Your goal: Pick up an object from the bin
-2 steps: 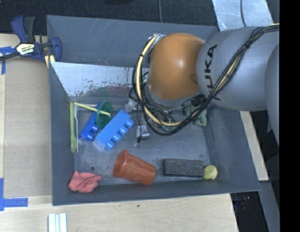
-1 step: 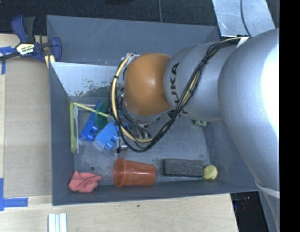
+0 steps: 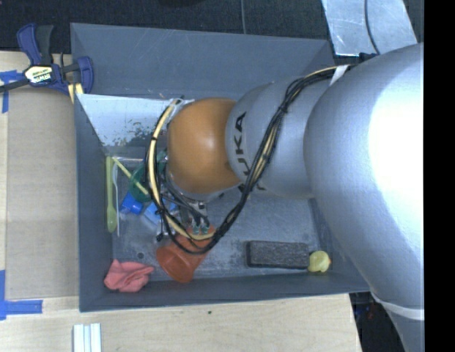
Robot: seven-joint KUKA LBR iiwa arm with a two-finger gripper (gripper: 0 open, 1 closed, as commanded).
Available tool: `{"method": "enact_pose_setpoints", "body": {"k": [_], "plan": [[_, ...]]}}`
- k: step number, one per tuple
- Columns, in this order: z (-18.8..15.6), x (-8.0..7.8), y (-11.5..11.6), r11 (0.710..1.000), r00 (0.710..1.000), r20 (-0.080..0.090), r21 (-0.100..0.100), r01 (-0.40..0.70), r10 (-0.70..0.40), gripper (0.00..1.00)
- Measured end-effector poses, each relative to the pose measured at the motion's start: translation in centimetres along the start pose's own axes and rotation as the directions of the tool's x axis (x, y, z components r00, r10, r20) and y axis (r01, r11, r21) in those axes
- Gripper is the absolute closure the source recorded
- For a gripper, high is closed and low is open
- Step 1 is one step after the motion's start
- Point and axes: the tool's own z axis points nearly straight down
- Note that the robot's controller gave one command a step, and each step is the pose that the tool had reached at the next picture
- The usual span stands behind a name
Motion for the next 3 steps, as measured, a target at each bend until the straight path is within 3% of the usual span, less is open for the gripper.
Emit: {"method": "enact_pose_setpoints", "body": {"k": [1, 2, 3], "plan": [[0.12, 3.99, -0.36, 0.998, 0.998, -0.012, 0.002, 0.064, -0.064, 1.0], [0.12, 3.99, -0.37, 0.998, 0.998, -0.012, 0.002, 0.064, -0.064, 0.0], [0.12, 3.99, -0.37, 0.998, 0.998, -0.012, 0.002, 0.064, -0.064, 0.0]]}}
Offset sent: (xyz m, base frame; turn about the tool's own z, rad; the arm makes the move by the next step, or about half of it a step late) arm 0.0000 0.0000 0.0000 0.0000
